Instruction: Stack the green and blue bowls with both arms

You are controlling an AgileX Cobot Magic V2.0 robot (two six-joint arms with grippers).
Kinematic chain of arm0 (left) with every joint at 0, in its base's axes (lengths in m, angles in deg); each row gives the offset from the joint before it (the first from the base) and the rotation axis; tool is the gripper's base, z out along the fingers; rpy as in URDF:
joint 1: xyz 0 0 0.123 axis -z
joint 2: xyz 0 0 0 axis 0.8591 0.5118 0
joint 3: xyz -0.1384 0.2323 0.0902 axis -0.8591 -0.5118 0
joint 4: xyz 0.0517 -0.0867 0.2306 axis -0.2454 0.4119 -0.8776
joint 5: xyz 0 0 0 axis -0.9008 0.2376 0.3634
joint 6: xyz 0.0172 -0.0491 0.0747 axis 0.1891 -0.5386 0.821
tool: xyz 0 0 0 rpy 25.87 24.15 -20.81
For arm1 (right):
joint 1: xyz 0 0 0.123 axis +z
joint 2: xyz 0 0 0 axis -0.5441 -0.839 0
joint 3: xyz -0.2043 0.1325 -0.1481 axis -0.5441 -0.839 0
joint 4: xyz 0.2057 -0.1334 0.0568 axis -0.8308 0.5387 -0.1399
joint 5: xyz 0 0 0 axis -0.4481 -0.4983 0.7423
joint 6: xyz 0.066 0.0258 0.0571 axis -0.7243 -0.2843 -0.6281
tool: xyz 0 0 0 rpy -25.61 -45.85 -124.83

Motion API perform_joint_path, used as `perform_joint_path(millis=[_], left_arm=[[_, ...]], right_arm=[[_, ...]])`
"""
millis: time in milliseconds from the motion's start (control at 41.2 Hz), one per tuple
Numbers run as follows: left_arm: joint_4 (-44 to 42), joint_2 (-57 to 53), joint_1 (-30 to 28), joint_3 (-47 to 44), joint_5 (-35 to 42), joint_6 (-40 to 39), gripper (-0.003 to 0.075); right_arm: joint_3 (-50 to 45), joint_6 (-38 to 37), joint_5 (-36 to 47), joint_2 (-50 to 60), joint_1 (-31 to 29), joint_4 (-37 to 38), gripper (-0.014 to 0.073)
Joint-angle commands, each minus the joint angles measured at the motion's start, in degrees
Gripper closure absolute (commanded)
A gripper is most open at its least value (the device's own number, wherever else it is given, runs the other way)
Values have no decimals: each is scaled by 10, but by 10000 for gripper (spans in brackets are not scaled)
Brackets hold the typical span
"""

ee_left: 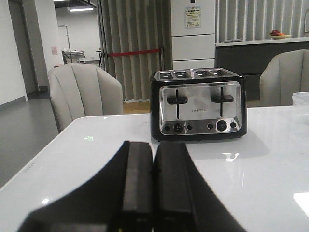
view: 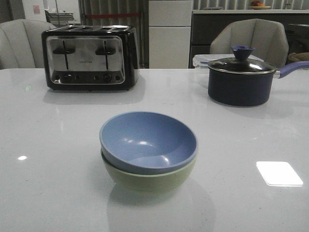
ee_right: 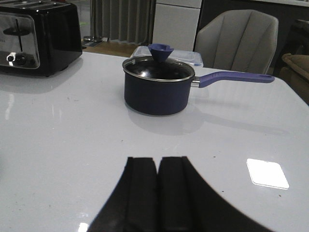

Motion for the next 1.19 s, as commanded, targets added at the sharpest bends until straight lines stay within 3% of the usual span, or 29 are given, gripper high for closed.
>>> perform_joint_path(millis=[0,121,437,607,1166], left_arm=[[5,-11,-2,-3,48,-1,627],[5,-11,-2,-3,48,-1,627],[5,-11,-2,-3,48,-1,627],[5,-11,-2,-3,48,-1,627],[5,-11,-2,-3,48,-1,627]], right_arm=[[-4,6,69,19,-7,2,538],[-30,6,106,18,-7,2,538],[-30,1,114,18,-7,4,537],[-30,-80,125,18,-7,63,537],[-30,-80,128,18,-11,61,537]])
